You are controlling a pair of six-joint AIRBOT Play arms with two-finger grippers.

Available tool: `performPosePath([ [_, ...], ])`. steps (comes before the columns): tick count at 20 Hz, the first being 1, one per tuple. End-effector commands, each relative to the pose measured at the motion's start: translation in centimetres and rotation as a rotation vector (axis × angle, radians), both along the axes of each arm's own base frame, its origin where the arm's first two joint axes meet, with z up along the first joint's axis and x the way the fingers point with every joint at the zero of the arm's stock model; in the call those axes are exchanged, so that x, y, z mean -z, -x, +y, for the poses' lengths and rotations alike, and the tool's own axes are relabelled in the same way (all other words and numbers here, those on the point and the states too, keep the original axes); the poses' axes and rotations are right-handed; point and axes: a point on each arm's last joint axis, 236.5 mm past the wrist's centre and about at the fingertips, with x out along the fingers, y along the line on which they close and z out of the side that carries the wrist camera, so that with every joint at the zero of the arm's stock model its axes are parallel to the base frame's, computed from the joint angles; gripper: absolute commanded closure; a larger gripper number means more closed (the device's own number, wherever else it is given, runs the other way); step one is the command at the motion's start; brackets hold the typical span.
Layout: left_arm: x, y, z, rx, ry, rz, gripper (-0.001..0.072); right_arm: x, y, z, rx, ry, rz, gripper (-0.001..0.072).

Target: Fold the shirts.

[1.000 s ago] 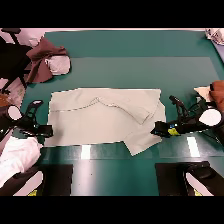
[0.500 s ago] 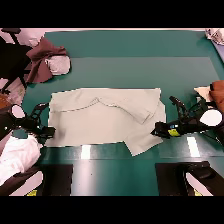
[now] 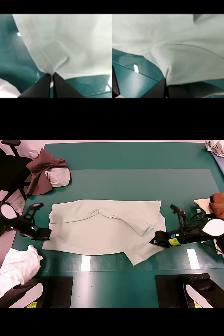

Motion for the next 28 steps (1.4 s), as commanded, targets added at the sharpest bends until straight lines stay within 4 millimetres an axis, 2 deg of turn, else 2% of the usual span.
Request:
performPosePath([
  [1,-3.1,-2.4,0.4,-0.070,-0.005,-0.074,0.0679,-2.5,-2.4,-1.3,0.009,0.067,-0.110,0.0690],
  [3,-3.8,-3.4,0.8,-0.116,-0.016,-0.108,0.0679,-2.6,-3.3,-2.7,0.026,0.133,-0.120,0.0690],
  [6,-4.3,-5.1,1.9,-0.227,-0.039,-0.169,0.0680,-3.0,-5.1,-3.3,0.055,0.140,-0.126,0.0690],
  [10,-5.8,-8.8,2.5,-0.327,-0.020,-0.322,0.0680,-4.8,-9.8,-4.9,0.131,0.144,-0.197,0.0690],
  [12,-6.3,-10.8,2.7,-0.365,-0.004,-0.398,0.0680,-5.1,-12.3,-5.6,0.157,0.148,-0.219,0.0689],
  [15,-6.2,-13.6,2.7,-0.395,0.030,-0.466,0.0680,-3.9,-14.7,-5.5,0.139,0.158,-0.199,0.0689],
  [18,-4.9,-16.0,2.7,-0.427,0.060,-0.486,0.0680,-2.7,-17.2,-5.6,0.147,0.165,-0.204,0.0689],
  [22,-3.7,-19.5,2.9,-0.456,0.088,-0.509,0.0680,-0.2,-19.0,-5.8,0.128,0.183,-0.190,0.0689],
  [25,-2.1,-20.9,3.1,-0.459,0.085,-0.479,0.0679,1.5,-20.8,-5.9,0.100,0.201,-0.209,0.0687],
  [28,-0.1,-21.3,3.1,-0.456,0.081,-0.441,0.0678,2.8,-22.6,-6.0,0.077,0.218,-0.225,0.0687],
])
